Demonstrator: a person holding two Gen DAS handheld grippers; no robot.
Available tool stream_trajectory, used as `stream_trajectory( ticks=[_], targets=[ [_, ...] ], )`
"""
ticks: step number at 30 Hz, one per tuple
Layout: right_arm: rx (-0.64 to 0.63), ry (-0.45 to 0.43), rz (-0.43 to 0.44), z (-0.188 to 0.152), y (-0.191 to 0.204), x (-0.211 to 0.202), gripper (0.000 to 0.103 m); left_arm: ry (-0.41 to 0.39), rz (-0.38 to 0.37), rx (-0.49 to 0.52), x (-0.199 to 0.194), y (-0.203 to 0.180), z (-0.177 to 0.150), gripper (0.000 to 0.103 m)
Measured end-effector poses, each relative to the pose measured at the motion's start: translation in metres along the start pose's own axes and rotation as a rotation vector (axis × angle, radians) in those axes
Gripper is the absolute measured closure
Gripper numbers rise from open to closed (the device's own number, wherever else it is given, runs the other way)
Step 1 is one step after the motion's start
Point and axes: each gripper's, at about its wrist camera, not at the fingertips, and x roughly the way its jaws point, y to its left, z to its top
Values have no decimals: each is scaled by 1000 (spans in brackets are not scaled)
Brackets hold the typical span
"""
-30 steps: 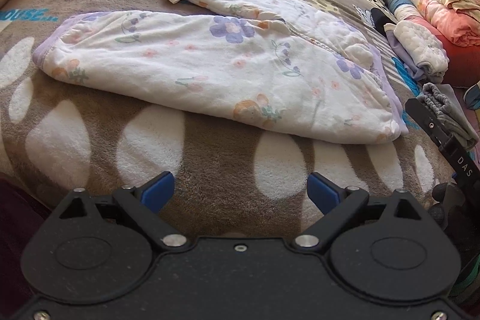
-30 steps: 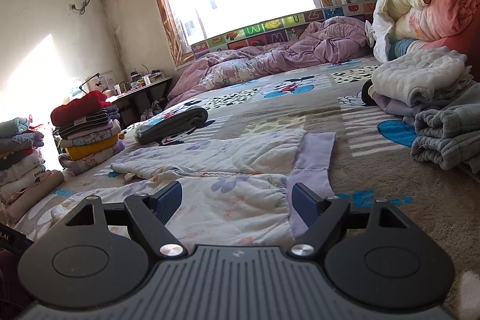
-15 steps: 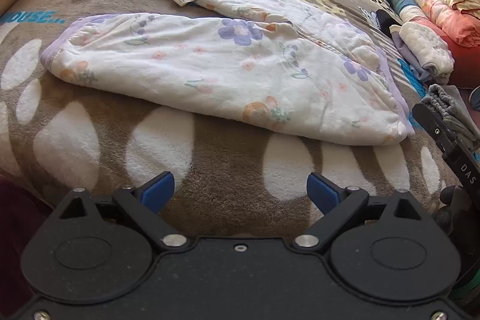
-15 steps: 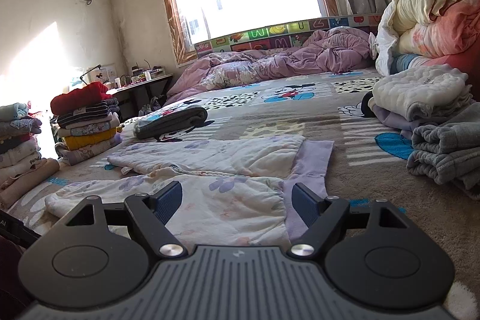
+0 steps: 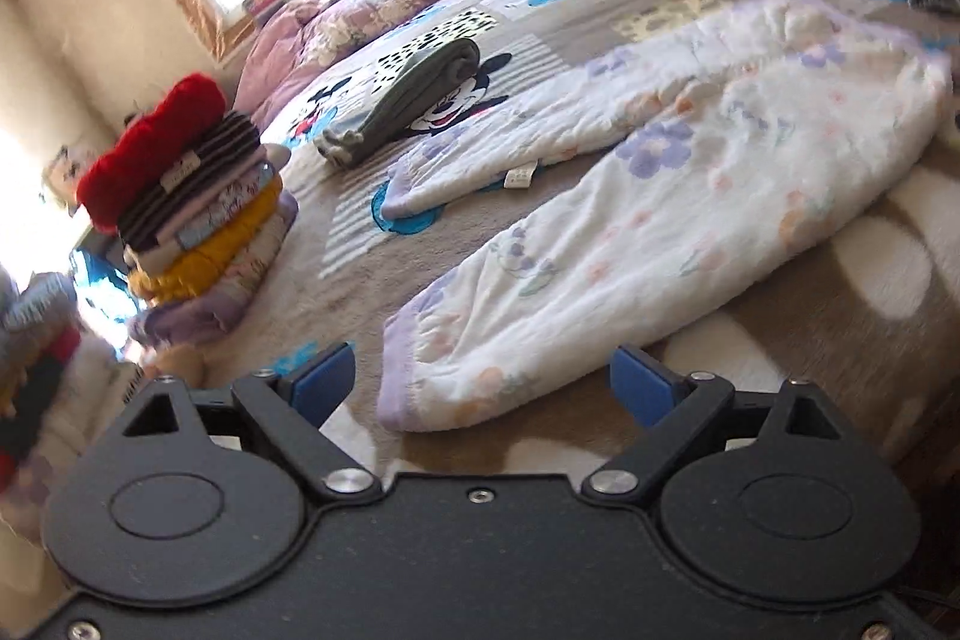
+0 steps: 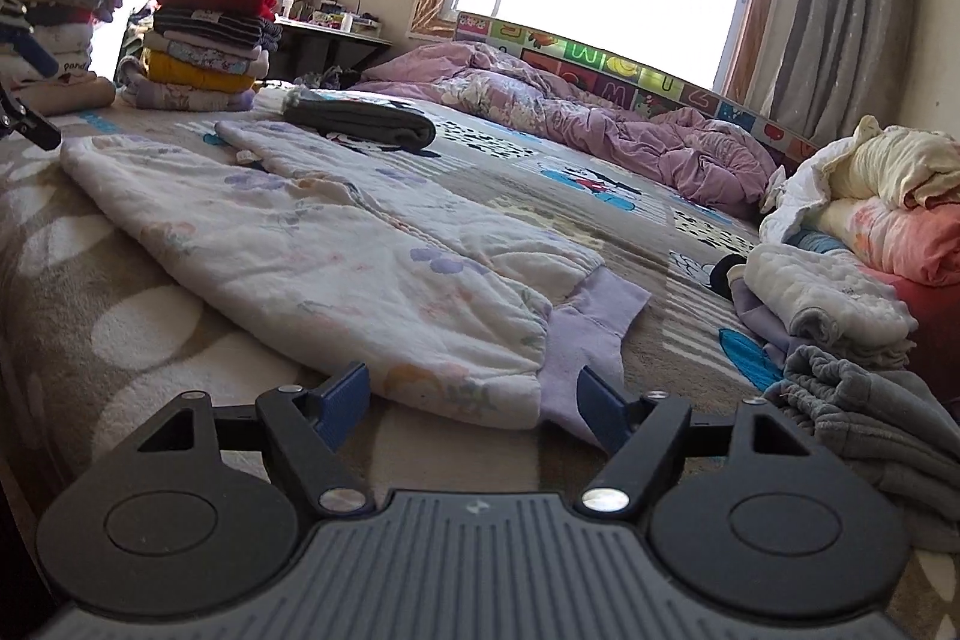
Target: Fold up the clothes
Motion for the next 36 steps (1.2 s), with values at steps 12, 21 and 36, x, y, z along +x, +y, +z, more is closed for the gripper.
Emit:
stream_trajectory(
  ticks=[12,21,36],
  targets=[
    [-228,51,-114,-10,11,17,33,9,55,212,44,-1,-22,50],
    [-150,20,-99,2,-9,30,86,-100,39,-85,43,23,1,92],
    [224,-148,-129,48,-87,86,89,-188,92,-469,87,77,107,95]
  ],
)
